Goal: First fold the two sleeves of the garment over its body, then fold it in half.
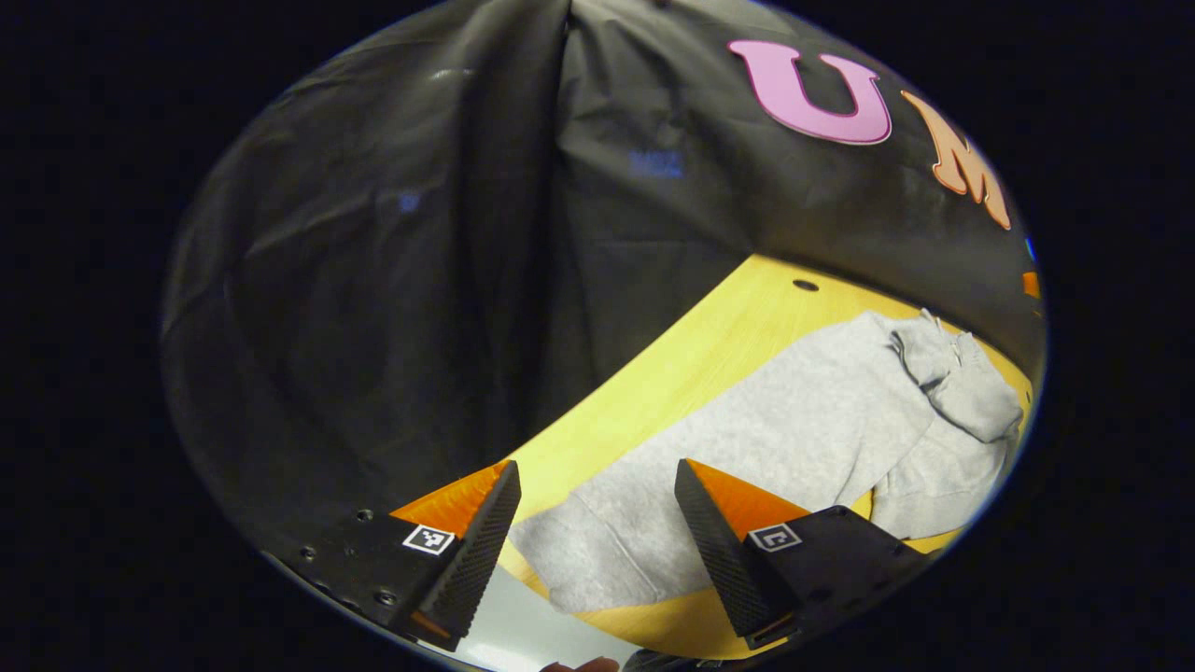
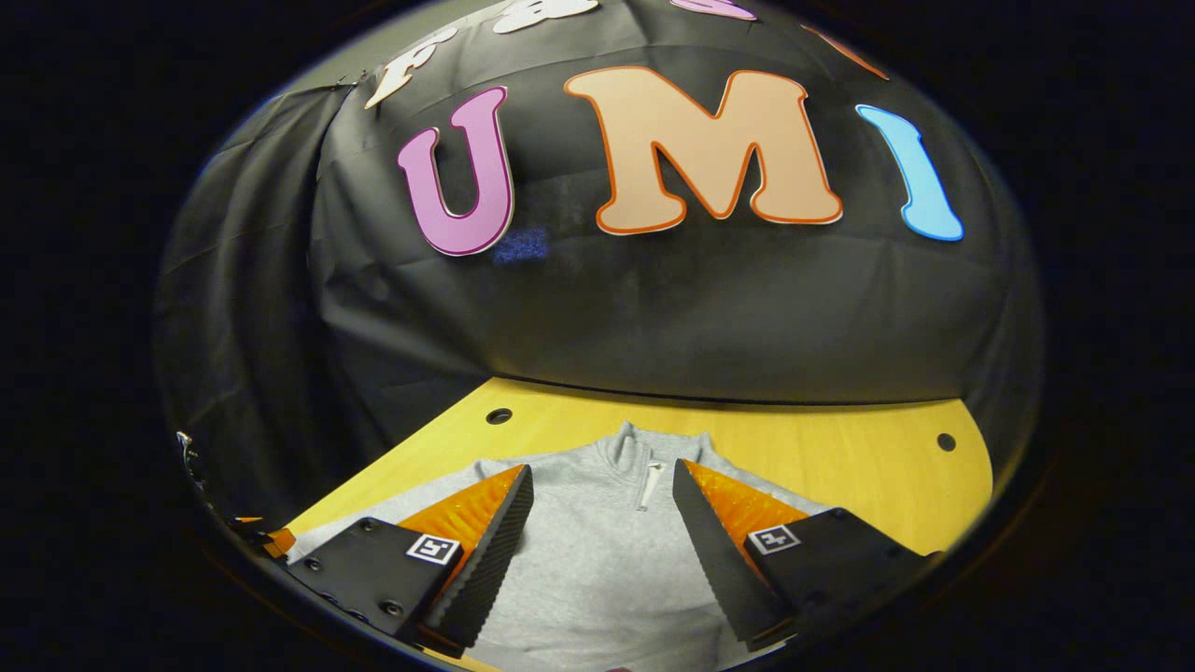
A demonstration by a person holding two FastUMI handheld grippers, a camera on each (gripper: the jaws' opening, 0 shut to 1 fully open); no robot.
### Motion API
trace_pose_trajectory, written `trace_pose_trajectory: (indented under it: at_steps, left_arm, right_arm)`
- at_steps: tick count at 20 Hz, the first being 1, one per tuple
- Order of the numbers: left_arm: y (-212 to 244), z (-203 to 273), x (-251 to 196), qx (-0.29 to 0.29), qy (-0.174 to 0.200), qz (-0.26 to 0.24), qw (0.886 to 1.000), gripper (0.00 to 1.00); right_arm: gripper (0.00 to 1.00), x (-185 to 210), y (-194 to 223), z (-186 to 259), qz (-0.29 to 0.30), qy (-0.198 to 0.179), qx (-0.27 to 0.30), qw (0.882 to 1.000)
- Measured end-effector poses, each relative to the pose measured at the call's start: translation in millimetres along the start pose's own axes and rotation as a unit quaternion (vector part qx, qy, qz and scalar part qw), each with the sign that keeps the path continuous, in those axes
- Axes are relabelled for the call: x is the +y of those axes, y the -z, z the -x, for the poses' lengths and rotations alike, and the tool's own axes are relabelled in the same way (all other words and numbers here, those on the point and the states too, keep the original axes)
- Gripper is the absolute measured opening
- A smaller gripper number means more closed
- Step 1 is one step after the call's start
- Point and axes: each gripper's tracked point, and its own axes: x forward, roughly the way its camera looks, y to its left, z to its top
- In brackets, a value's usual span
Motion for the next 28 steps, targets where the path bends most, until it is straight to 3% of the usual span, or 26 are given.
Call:
trace_pose_trajectory:
  at_steps: [1, 4, 9, 12, 14, 15, 16, 19, 24, 28]
  left_arm:
    - [7, -2, 1, 0.013, -0.001, 0.003, 1.0, 0.98]
    - [33, -6, 2, 0.053, -0.003, 0.014, 0.999, 0.98]
    - [31, -9, -3, 0.057, 0.007, 0.01, 0.998, 0.98]
    - [31, -8, -20, 0.085, 0.036, -0.013, 0.996, 0.75]
    - [28, -16, -21, 0.089, 0.03, -0.033, 0.995, 0.3]
    - [27, -14, -23, 0.095, 0.024, -0.034, 0.995, 0.07]
    - [25, -14, -27, 0.098, 0.025, -0.022, 0.995, 0.03]
    - [11, -13, -37, 0.104, 0.036, 0.023, 0.994, 0.0]
    - [-48, -12, -47, 0.056, 0.039, 0.023, 0.997, 0.0]
    - [-96, -13, -92, 0.021, 0.074, 0.012, 0.997, 0.0]
  right_arm:
    - [0.92, -5, 2, 5, 0.001, 0.005, 0.0, 1.0]
    - [0.96, -14, 6, 14, -0.005, 0.013, 0.004, 1.0]
    - [0.96, -20, 8, 24, -0.003, 0.017, 0.004, 1.0]
    - [0.96, -22, 7, 31, -0.006, 0.017, 0.004, 1.0]
    - [0.92, -26, 8, 37, -0.008, 0.017, 0.001, 1.0]
    - [0.96, -29, 9, 40, -0.007, 0.018, -0.001, 1.0]
    - [0.96, -34, 8, 43, -0.005, 0.021, -0.001, 1.0]
    - [0.96, -47, 9, 52, -0.002, 0.031, -0.004, 1.0]
    - [0.96, -69, 13, 64, -0.015, 0.045, -0.002, 0.999]
    - [0.96, -86, 15, 80, -0.022, 0.056, -0.004, 0.998]
